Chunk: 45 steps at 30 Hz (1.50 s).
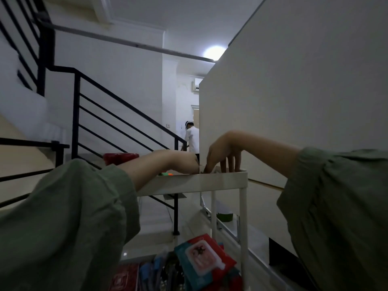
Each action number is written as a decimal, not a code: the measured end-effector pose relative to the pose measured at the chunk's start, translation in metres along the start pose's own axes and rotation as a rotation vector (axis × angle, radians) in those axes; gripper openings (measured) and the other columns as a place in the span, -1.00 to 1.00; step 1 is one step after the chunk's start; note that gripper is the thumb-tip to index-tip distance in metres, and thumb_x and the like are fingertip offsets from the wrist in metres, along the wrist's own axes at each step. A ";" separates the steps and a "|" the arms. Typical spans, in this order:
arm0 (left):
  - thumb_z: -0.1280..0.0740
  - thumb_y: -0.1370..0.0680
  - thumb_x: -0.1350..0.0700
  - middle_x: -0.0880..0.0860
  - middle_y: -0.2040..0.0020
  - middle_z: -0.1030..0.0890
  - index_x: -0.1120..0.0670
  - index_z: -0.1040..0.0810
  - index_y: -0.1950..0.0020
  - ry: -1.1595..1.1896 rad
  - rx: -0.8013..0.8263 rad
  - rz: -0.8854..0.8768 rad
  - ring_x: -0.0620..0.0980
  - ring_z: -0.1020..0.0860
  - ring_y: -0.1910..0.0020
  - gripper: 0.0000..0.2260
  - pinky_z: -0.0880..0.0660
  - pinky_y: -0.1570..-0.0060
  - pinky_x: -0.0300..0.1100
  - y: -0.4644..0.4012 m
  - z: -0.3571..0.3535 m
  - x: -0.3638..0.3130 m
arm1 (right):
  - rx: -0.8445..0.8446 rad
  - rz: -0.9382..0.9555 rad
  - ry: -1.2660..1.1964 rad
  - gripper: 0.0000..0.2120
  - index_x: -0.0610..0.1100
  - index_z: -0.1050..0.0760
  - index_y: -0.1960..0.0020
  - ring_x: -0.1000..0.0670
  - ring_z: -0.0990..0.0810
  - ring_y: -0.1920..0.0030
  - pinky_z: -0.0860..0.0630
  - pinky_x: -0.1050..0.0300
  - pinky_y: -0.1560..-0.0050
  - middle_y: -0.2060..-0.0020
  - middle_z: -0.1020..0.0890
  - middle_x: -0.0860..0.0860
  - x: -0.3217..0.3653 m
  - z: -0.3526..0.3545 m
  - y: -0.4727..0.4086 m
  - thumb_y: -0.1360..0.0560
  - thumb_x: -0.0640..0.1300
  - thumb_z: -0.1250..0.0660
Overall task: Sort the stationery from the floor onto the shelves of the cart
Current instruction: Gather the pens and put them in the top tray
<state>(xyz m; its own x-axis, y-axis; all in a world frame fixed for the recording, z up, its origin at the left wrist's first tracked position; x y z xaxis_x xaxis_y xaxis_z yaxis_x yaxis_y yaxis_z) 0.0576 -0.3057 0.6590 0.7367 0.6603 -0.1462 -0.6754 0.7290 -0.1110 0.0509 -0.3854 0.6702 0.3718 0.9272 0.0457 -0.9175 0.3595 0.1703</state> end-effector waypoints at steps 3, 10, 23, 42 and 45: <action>-0.13 -0.55 0.28 0.13 -0.10 -0.51 0.25 -0.48 -0.25 0.008 -0.119 -0.018 -0.02 -0.40 -0.03 -0.70 -0.34 0.00 -0.22 0.025 0.014 -0.007 | -0.159 0.074 -0.023 -0.47 -0.20 -0.36 -0.38 -0.12 -0.52 0.10 -0.53 0.03 0.09 -0.06 -0.52 -0.19 0.007 0.004 0.026 -0.51 0.05 -0.30; -0.16 -0.54 0.36 0.12 0.14 -0.56 0.21 -0.55 -0.11 0.237 -0.251 -0.097 -0.04 -0.53 0.19 -0.76 -0.47 0.21 -0.40 0.104 0.021 -0.036 | -0.370 0.313 -0.137 -0.63 -0.19 -0.46 -0.25 -0.09 -0.51 0.07 -0.49 0.18 0.21 0.08 -0.52 -0.10 0.027 -0.024 0.113 -0.52 -0.02 -0.30; -0.19 -0.58 0.14 0.02 -0.09 -0.57 0.03 -0.49 -0.13 0.230 0.638 -0.030 -0.03 -0.53 -0.10 -0.84 -0.45 -0.15 -0.15 0.183 -0.310 0.012 | 0.426 0.387 0.368 -0.62 -0.06 -0.42 -0.27 0.00 -0.53 0.17 -0.50 0.13 0.17 0.16 -0.50 0.00 0.027 -0.342 0.103 -0.52 0.09 -0.27; -0.37 -0.47 -0.09 0.16 -0.40 -0.29 0.19 -0.14 -0.43 -0.038 1.336 0.132 0.11 -0.34 -0.34 -0.31 -0.34 -0.24 -0.11 0.414 -0.710 0.072 | 0.791 0.663 0.439 -0.24 -0.18 -0.08 -0.46 -0.21 -0.34 -0.31 -0.41 -0.04 -0.18 -0.34 -0.29 -0.20 -0.008 -0.809 0.183 -0.42 -0.09 -0.43; -0.45 -0.37 -0.12 0.21 -0.45 -0.10 0.20 0.10 -0.50 -0.125 1.267 0.101 0.18 -0.17 -0.42 -0.03 -0.28 -0.31 0.02 0.441 -0.726 0.068 | 0.644 0.615 0.339 -0.27 -0.14 -0.07 -0.46 -0.21 -0.26 -0.33 -0.45 -0.06 -0.13 -0.35 -0.22 -0.20 -0.020 -0.820 0.172 -0.44 -0.09 -0.40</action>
<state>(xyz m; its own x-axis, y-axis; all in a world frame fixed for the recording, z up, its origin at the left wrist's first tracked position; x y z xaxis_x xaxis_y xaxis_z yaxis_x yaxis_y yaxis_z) -0.2144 -0.0699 -0.1138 0.7292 0.6843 0.0018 -0.2750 0.2907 0.9164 -0.2302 -0.2554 -0.1082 -0.3037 0.9520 0.0371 -0.6470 -0.2347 0.7255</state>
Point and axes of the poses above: each hand's wrist, its own y-axis away from the middle knuckle, its own z-axis out of the back of the hand, x = y × z, the point moved 8 cm from there along -y, towards the middle knuckle
